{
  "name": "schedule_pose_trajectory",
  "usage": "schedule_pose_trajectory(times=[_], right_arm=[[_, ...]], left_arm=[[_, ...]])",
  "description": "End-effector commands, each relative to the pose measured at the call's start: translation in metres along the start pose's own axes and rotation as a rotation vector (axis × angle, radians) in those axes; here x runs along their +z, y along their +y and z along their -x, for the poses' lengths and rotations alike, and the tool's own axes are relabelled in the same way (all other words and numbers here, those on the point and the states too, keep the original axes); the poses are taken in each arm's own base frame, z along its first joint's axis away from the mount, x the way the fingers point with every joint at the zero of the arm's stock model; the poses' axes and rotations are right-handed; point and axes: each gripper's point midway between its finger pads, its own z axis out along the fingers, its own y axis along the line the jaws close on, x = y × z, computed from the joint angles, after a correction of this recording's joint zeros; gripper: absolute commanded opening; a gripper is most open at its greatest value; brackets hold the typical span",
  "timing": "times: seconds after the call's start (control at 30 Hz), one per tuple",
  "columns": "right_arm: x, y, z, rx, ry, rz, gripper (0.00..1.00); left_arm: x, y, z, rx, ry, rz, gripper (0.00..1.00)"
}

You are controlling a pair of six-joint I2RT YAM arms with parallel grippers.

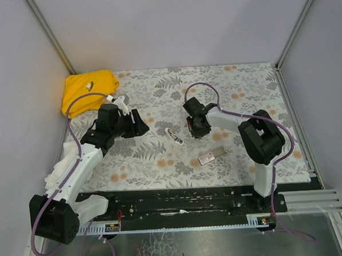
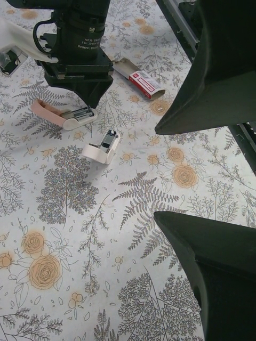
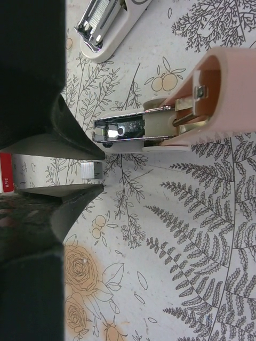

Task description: Load the staples into the stapler

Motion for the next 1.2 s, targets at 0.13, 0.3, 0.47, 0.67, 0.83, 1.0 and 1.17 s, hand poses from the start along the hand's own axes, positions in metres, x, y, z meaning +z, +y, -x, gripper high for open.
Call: schedule_pose_trajectory(times=[0.13, 0.3, 0.47, 0.67, 0.83, 1.0, 1.17], right_arm=[[0.006, -0.002, -0.003, 0.004, 0.009, -0.004, 0.27], [0.005, -0.004, -0.004, 0.008, 0.009, -0.009, 0.24], [0.0, -0.003, -0.003, 0.021, -0.002, -0.002, 0.22], [-0.023, 0.001, 0.012, 0.057, -0.06, 0.025, 0.22], [-0.038, 0.008, 0.028, 0.106, -0.12, 0.066, 0.21], [-0.04, 0.014, 0.039, 0.12, -0.172, 0.073, 0.21], [-0.033, 0.017, 0.044, 0.114, -0.202, 0.062, 0.21]], left_arm=[[0.002, -0.004, 0.013, 0.003, -0.05, -0.036, 0.58], [0.001, -0.005, 0.014, 0.001, -0.051, -0.042, 0.58], [0.0, -0.005, 0.015, 0.0, -0.057, -0.044, 0.58], [0.0, -0.007, 0.014, -0.001, -0.056, -0.052, 0.58], [-0.001, -0.009, 0.014, -0.003, -0.055, -0.063, 0.58], [-0.001, -0.01, 0.014, -0.006, -0.053, -0.074, 0.58], [-0.002, -0.01, 0.015, -0.009, -0.057, -0.078, 0.58]])
